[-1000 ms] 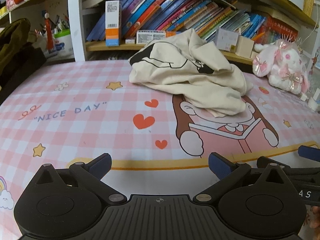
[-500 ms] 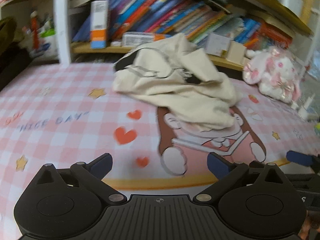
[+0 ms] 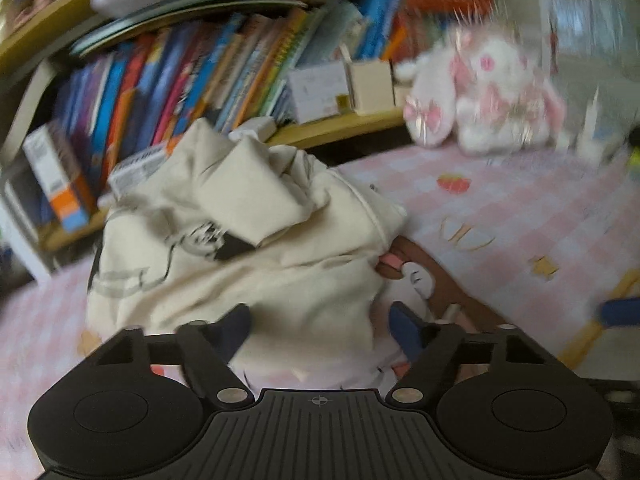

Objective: Fold clothes
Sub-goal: 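Grasp the cream T-shirt with the left gripper while the right gripper grasps it too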

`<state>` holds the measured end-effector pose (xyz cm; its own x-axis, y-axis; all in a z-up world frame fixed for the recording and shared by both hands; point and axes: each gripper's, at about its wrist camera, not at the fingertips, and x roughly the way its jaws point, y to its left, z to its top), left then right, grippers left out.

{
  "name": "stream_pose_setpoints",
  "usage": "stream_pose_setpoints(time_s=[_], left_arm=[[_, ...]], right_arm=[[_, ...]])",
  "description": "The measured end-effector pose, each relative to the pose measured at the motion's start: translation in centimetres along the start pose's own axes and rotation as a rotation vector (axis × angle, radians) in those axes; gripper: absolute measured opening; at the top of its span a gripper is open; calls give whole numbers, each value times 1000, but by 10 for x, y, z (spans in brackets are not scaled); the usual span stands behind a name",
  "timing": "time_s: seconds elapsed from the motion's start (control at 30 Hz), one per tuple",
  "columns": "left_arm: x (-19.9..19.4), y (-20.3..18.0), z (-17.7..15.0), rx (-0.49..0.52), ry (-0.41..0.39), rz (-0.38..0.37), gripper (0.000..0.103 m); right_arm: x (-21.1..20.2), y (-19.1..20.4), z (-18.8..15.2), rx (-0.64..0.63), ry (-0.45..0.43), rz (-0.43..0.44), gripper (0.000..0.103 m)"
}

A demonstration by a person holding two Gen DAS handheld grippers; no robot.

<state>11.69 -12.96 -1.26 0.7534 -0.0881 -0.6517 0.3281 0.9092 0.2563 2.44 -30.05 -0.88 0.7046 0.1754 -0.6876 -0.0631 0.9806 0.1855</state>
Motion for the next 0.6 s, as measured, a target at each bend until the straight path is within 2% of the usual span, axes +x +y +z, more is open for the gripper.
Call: stream_pose_setpoints(time_s=[0.03, 0.07, 0.13, 0.2, 0.33, 0.43, 0.5, 0.6], left_arm=[[7, -2, 0, 21, 17, 21, 41], [7, -1, 0, 22, 17, 20, 37], [-1, 4, -3, -3, -4, 1, 21], [-20, 14, -5, -47, -34, -5, 15], [-85, 45, -19, -173, -112, -28, 13], [-134, 60, -36, -213, -148, -32, 13], [-158, 63, -52, -209, -136, -24, 13], [-180, 62, -73, -219, -105, -14, 12]], right_arm=[[-1, -3, 0, 2, 3, 9, 80], [-2, -6, 1, 5, 5, 21, 80], [-3, -12, 3, 18, 15, 69, 80], [-4, -15, 5, 41, 27, 141, 80], [-7, -11, 12, 62, 26, 275, 80], [-4, -5, 17, 92, 22, 381, 80], [-2, 0, 19, 130, 33, 468, 80], [2, 9, 18, 218, 76, 651, 80]])
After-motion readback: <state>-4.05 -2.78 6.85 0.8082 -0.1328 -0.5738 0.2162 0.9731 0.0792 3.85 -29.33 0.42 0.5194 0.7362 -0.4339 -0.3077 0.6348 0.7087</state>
